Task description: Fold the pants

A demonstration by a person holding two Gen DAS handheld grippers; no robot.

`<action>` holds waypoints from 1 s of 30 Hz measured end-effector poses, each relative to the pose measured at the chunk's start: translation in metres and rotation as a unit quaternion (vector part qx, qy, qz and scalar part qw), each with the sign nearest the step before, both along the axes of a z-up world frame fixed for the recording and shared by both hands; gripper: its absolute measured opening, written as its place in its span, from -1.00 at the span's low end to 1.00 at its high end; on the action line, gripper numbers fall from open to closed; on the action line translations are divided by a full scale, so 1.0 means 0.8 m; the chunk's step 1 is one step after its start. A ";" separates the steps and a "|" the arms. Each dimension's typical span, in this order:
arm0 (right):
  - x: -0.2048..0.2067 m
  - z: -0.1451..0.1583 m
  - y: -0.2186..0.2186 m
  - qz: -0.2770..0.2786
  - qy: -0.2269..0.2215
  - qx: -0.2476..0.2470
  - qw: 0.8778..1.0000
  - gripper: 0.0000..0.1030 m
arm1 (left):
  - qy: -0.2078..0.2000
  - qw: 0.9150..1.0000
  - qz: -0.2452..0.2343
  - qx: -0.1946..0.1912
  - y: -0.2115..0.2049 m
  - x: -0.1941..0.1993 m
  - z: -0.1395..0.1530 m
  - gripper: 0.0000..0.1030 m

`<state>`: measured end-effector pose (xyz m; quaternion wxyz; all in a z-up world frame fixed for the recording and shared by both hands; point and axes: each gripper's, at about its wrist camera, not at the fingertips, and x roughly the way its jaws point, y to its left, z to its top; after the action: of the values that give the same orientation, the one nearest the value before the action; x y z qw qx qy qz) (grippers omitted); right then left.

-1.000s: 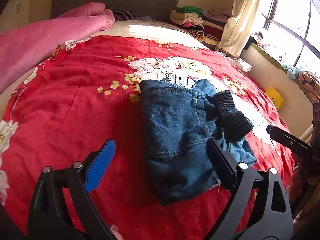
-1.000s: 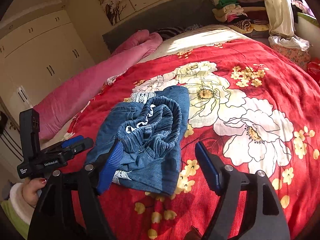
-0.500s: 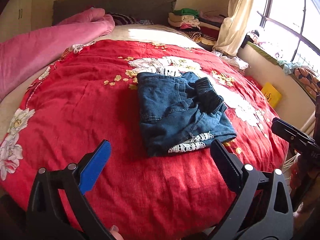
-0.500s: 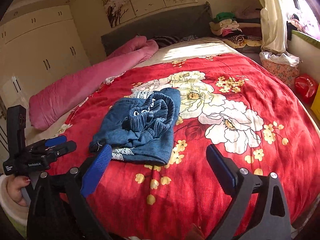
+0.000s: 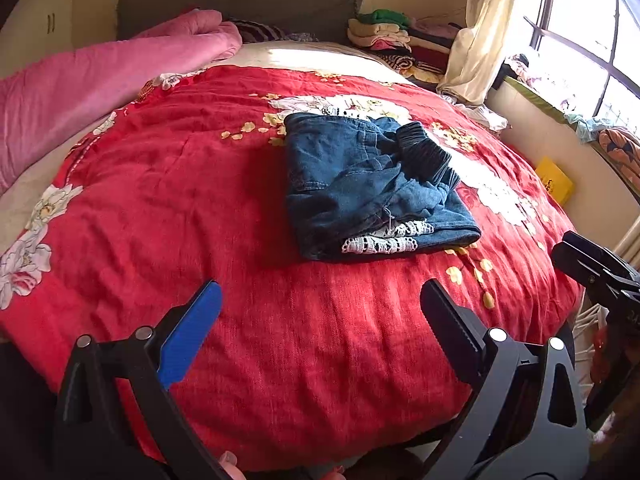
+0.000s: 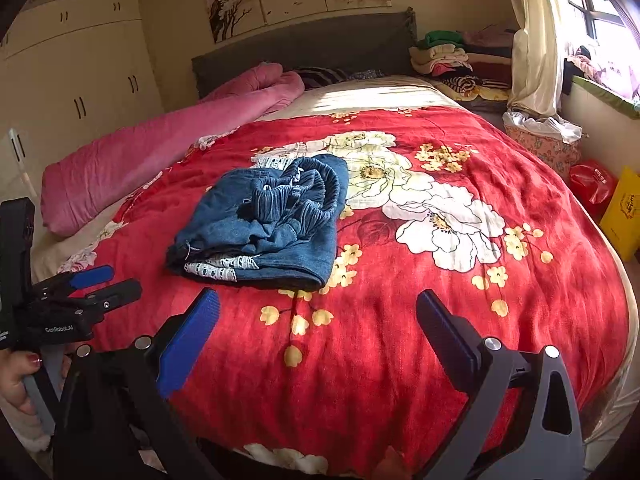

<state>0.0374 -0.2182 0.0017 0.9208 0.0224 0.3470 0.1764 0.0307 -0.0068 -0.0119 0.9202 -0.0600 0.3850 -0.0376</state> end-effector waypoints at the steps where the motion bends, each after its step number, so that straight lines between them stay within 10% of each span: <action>1: -0.001 -0.003 0.001 -0.003 0.003 0.000 1.000 0.91 | 0.001 1.000 0.000 0.001 -0.001 -0.001 -0.002 0.81; 30: 0.003 -0.034 0.001 -0.020 0.032 -0.018 0.999 0.91 | 0.021 1.000 0.002 -0.009 -0.004 0.003 -0.025 0.81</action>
<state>0.0395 -0.2172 -0.0254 0.9126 0.0184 0.3793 0.1514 0.0329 -0.0098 -0.0319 0.9112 -0.0698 0.4042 -0.0375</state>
